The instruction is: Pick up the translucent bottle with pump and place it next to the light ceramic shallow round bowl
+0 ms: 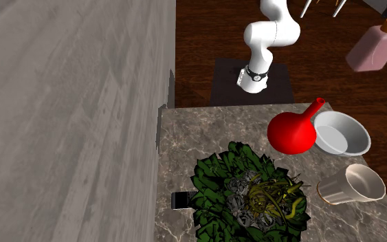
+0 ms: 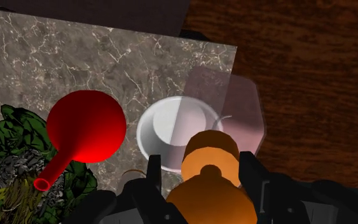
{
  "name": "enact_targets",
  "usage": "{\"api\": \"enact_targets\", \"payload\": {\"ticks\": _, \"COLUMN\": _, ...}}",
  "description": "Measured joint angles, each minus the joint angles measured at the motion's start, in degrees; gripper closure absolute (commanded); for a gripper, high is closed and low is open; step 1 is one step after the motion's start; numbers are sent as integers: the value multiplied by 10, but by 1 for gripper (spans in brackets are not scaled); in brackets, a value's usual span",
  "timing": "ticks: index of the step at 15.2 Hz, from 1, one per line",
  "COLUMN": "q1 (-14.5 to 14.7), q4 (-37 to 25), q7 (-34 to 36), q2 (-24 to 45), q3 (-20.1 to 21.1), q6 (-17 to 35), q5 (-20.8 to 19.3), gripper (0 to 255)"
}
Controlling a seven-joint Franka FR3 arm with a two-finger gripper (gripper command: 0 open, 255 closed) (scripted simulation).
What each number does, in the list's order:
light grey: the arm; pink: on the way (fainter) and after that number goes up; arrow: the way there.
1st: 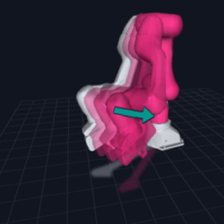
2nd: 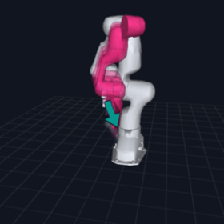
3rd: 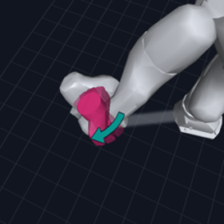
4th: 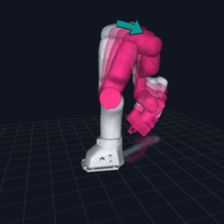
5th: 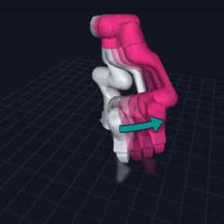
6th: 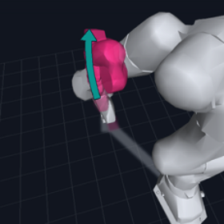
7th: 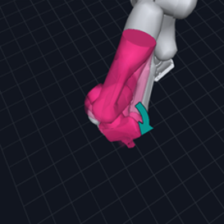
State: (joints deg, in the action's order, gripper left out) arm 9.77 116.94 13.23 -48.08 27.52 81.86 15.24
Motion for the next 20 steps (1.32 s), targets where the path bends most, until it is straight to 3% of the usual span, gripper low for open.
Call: {"api": "enact_targets", "payload": {"ticks": 20, "q1": 27, "q4": 184, "q7": -2, "q2": -62, "q3": 36, "q6": 125, "q5": 41, "gripper": 255}}
